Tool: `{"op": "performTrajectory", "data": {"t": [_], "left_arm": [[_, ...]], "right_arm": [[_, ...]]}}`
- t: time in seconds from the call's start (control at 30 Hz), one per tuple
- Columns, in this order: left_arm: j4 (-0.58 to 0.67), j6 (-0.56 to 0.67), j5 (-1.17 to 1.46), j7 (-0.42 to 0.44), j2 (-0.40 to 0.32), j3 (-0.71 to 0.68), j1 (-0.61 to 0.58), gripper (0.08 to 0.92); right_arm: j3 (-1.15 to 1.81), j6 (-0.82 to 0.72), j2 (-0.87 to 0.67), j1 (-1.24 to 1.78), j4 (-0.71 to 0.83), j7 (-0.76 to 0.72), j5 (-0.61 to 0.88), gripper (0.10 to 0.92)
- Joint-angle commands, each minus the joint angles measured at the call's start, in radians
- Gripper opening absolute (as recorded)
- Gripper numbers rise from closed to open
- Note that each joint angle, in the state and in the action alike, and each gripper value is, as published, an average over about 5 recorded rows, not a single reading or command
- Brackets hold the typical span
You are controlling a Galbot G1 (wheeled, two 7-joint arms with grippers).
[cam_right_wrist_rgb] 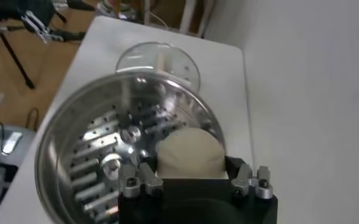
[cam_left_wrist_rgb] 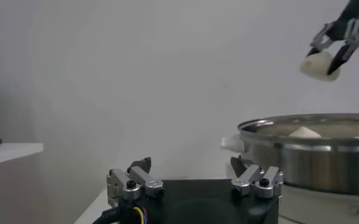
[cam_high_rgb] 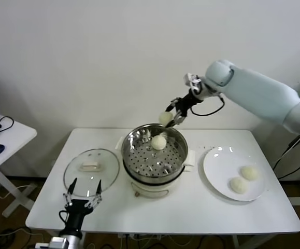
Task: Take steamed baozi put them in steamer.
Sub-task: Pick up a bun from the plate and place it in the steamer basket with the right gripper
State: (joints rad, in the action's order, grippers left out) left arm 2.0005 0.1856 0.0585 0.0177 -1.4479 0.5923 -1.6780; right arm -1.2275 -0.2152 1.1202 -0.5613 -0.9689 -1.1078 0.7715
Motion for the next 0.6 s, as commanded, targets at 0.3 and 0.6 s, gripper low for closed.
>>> {"op": "performTrajectory", "data": {"t": [0.3, 0.6], "left_arm": [[0.008, 0.021, 0.016, 0.003, 0.005, 0.012, -0.041, 0.823], [-0.003, 0.021, 0.016, 0.003, 0.007, 0.007, -0.038, 0.823]], "right_arm": [[-0.11, -0.029, 0.186, 0.105, 0.065, 0.069, 0.068, 0.715], [-0.1, -0.018, 0.213, 0.137, 0.125, 0.069, 0.016, 0.713]]}}
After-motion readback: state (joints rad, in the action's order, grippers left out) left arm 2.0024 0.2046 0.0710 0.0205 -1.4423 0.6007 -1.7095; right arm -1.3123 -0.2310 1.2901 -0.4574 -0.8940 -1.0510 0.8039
